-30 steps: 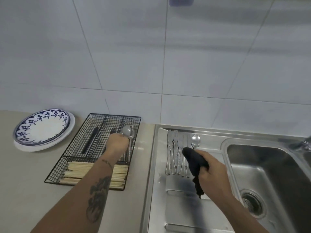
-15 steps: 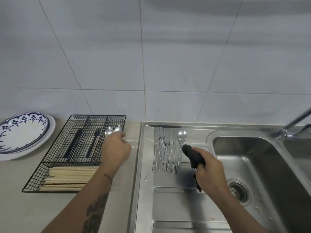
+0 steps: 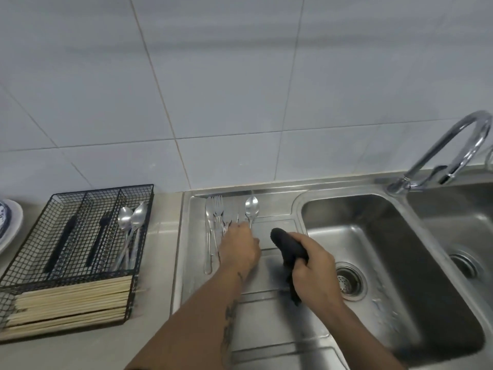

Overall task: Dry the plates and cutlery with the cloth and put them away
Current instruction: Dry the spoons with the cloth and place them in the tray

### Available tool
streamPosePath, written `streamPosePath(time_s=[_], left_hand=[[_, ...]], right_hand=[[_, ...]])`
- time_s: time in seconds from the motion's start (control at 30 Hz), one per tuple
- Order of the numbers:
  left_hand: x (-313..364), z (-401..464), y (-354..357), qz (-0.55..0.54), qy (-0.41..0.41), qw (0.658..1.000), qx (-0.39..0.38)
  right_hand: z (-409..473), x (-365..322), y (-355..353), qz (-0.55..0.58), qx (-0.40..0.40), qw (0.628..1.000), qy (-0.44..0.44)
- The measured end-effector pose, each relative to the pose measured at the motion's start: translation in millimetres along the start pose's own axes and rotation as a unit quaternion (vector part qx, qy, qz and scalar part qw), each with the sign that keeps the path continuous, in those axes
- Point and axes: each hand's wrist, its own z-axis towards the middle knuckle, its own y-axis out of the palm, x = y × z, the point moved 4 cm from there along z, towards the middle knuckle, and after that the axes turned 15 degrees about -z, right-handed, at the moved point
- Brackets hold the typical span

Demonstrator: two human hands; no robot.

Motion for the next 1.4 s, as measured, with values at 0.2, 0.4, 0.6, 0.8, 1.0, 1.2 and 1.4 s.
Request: streamPosePath(time_s=[0.2, 0.4, 0.6, 0.8, 1.0, 1.2, 1.4], left_hand=[[10, 13, 9, 0.002, -0.038, 0.999, 0.000], [14, 16, 8, 0.008, -0.066, 0.998, -0.007], [12, 16, -10, -0.055, -0.091, 0.994, -0.036], [13, -22, -39, 0.003, 0.011, 0.998, -0.057], [38, -74, -63, 0.099, 0.156, 0.981, -0.054], [55, -106, -92, 0.140, 0.224, 0.964, -0.008], [71, -129, -105, 0.082, 0.244, 0.966, 0.021]], right_hand=[[6, 19, -5, 0.019, 0.014, 0.999, 0.029], [11, 22, -1, 0.046, -0.002, 0.998, 0.034], [8, 17, -6, 0.059, 0.007, 0.998, 0.029], [1, -2, -20, 0.018, 0.044, 0.999, -0.022], [-26, -42, -26, -0.245, 0.118, 0.927, -0.260], [-49, -29, -35, -0.426, 0.084, 0.887, -0.159], [-71, -44, -48, -0.388, 0.089, 0.892, -0.216]])
